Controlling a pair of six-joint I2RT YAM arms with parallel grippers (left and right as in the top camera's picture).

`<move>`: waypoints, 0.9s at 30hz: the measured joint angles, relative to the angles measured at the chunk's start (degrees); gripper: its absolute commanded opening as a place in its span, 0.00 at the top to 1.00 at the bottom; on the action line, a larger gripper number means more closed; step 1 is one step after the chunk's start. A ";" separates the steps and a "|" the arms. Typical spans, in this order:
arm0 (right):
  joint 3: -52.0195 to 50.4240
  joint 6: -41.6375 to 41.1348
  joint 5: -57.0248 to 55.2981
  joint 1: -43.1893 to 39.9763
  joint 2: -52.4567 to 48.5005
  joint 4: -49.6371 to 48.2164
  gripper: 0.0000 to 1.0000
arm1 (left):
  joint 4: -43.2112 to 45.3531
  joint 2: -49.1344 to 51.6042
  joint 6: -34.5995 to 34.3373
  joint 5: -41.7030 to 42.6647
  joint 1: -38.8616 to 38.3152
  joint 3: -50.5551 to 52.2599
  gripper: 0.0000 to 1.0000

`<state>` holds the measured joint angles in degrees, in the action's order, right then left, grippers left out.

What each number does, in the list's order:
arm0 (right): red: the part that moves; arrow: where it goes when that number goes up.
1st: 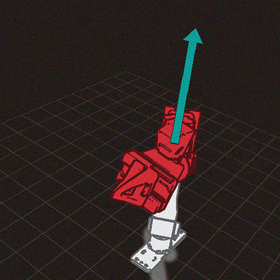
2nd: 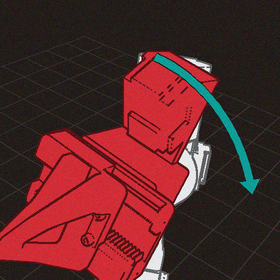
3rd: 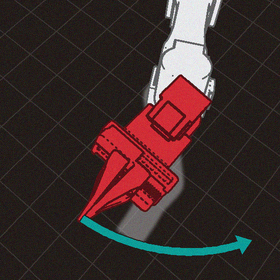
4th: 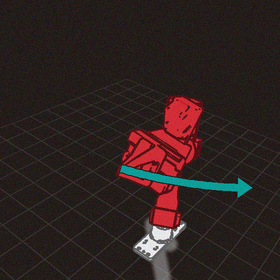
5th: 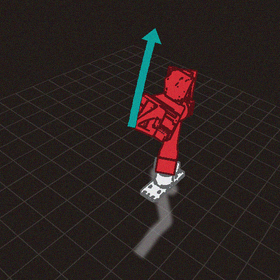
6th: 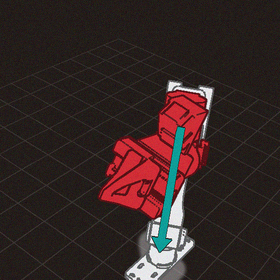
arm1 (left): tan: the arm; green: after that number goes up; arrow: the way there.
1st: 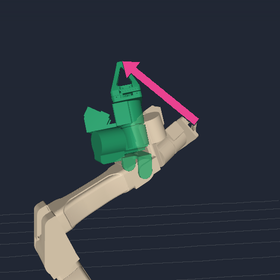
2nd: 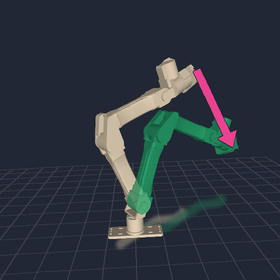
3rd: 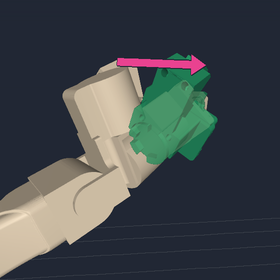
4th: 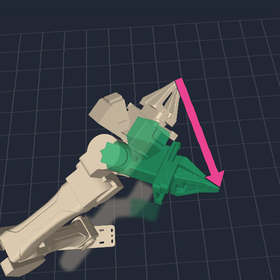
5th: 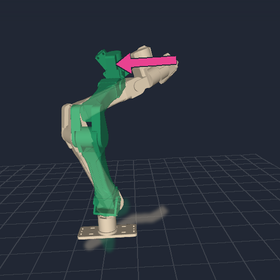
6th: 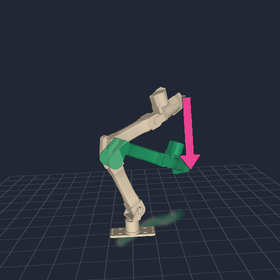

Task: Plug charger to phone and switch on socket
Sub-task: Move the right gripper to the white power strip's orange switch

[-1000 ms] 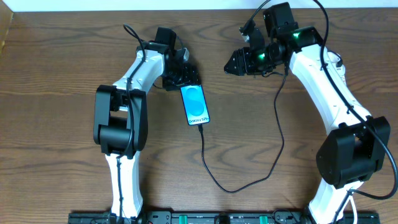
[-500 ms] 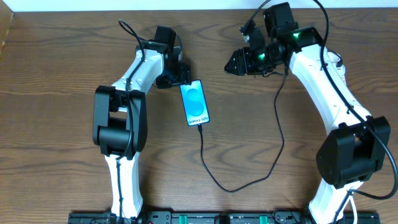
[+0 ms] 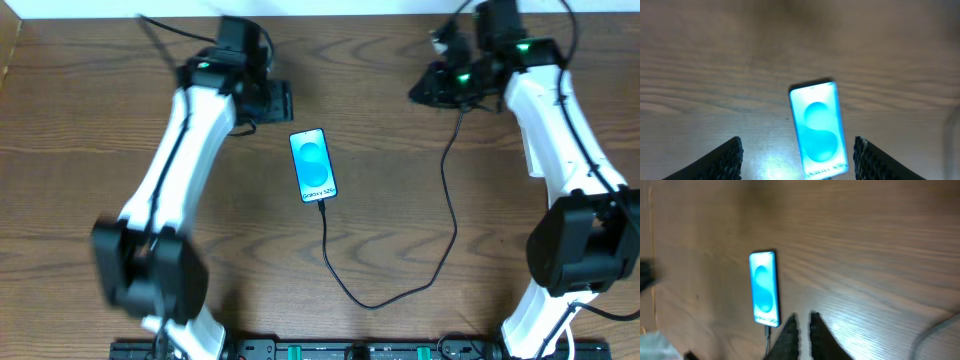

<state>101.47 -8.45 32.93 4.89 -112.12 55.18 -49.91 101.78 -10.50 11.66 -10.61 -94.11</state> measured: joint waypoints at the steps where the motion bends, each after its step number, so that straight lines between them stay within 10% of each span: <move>1: -0.02 0.02 0.00 -1.38 0.00 0.20 0.99 | -0.07 -2.27 0.00 -0.02 0.00 -0.07 0.29; 27: -0.02 6.01 -4.26 -36.06 0.04 4.31 0.99 | -0.48 -9.11 0.02 -0.02 0.00 -0.13 0.05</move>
<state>101.45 -2.44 28.67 -31.18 -112.07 59.48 -50.39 92.66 -10.48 11.64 -10.61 -94.24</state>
